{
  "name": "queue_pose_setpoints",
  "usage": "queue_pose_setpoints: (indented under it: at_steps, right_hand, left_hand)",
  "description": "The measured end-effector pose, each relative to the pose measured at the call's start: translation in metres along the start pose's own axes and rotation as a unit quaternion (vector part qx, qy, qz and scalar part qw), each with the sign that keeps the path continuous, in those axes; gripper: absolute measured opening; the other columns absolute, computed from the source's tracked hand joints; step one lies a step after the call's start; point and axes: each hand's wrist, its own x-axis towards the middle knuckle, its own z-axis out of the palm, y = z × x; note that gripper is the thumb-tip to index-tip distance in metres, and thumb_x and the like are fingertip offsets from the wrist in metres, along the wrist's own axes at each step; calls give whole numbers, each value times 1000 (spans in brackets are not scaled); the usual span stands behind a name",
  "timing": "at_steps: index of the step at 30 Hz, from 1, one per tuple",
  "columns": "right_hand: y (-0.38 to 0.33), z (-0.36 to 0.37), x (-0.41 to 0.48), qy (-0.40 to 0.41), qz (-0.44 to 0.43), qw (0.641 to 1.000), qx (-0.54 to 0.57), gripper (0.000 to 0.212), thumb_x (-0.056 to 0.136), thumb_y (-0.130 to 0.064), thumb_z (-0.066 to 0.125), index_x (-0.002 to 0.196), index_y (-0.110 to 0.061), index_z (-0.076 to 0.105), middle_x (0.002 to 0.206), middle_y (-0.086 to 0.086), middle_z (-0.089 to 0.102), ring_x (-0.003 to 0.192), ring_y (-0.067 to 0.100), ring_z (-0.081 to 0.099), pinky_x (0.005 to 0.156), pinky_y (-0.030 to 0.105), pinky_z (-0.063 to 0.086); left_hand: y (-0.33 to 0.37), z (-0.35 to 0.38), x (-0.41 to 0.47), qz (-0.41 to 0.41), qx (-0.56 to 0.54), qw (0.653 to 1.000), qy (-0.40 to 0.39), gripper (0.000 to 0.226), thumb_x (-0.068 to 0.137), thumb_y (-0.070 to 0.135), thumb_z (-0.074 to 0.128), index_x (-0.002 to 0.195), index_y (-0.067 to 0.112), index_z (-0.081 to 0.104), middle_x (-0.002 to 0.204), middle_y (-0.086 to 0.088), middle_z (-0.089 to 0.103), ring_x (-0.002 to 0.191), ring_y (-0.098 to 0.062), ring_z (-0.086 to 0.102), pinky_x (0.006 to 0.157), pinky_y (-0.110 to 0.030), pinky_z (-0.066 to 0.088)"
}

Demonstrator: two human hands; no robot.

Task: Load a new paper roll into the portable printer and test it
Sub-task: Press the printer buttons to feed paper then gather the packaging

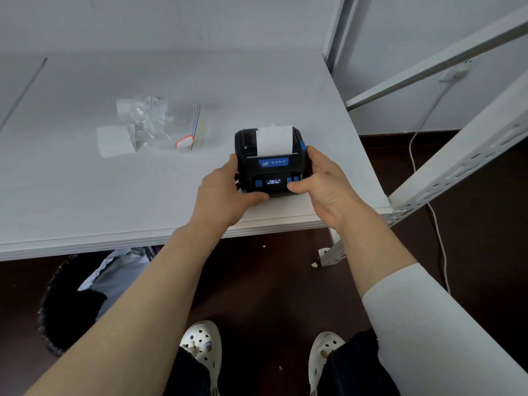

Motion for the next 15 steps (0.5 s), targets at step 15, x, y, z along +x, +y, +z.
queue_pose_setpoints:
  at_steps: [15]
  right_hand:
    - [3,1,0,-8,-28,1000,1,50,74,14,59,105,-25,59,109,7,65,103,17,60,88,22,47]
  left_hand:
    - [-2,0,2,1,0,1000,3,60,64,27,81,116,17,53,106,-3,68,97,-23,64,90,-44,52]
